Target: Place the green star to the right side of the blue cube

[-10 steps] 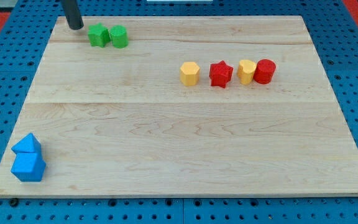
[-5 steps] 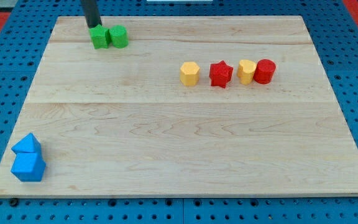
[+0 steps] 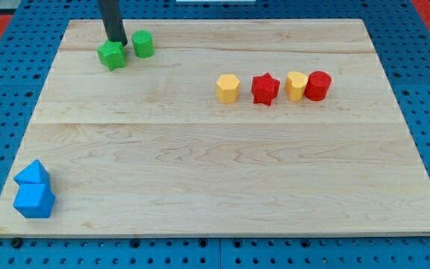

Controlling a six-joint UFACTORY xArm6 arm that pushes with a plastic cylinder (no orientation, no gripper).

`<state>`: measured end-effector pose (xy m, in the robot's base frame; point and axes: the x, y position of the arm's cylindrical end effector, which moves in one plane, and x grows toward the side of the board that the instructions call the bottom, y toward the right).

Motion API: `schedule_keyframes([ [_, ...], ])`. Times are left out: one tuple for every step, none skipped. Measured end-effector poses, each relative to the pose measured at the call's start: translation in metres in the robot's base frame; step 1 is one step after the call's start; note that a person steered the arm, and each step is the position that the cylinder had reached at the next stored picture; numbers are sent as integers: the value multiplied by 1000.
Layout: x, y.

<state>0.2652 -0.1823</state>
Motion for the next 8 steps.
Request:
schedule_keyframes([
  [1, -35],
  [19, -51],
  [40, -43],
  [19, -42],
  [10, -20],
  [11, 4],
  [28, 21],
  [55, 22],
])
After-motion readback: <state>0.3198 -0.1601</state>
